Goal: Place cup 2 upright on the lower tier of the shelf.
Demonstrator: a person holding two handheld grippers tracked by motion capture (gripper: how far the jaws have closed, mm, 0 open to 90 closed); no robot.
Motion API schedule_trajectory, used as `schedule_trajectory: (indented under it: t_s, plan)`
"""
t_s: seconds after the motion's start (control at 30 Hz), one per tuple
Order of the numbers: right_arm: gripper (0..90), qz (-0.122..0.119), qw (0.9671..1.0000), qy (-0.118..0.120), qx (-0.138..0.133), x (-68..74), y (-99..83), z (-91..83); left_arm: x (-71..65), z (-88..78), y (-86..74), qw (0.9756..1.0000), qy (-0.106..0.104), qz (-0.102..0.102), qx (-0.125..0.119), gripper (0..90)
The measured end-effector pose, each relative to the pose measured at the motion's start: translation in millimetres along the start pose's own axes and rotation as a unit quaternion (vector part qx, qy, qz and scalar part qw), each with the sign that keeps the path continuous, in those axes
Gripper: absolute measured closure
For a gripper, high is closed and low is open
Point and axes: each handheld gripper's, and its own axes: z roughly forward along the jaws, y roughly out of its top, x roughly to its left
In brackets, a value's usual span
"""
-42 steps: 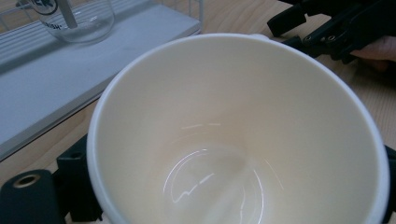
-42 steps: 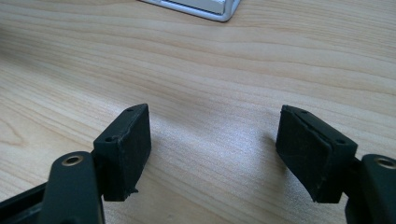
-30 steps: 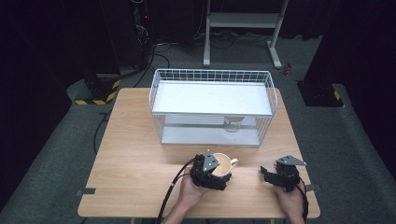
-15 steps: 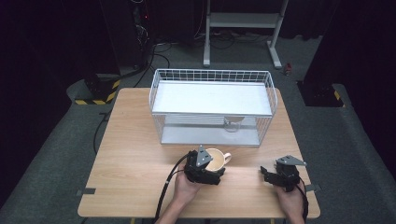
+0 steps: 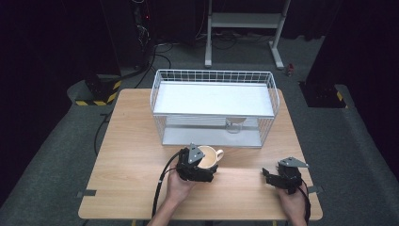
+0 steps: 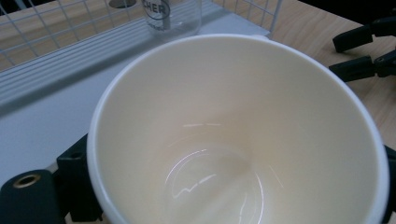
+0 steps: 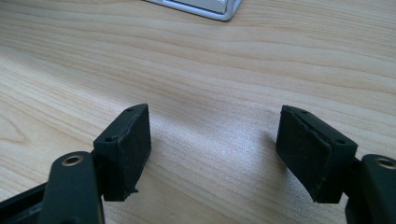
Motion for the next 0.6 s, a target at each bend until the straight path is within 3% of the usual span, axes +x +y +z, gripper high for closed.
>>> schedule_trajectory:
  t_s: [0.5, 0.6]
  plan:
    - [26.4, 0.000, 1.0000, 0.000, 0.000, 0.0, 0.0, 0.0, 16.6, 11.6, 0.7, 0.9995, 0.011, -0.031, 0.000, 9.4]
    - [26.4, 0.000, 1.0000, 0.000, 0.000, 0.0, 0.0, 0.0, 21.1, 15.5, 3.1, 0.9992, 0.023, -0.031, 0.006, 9.4]
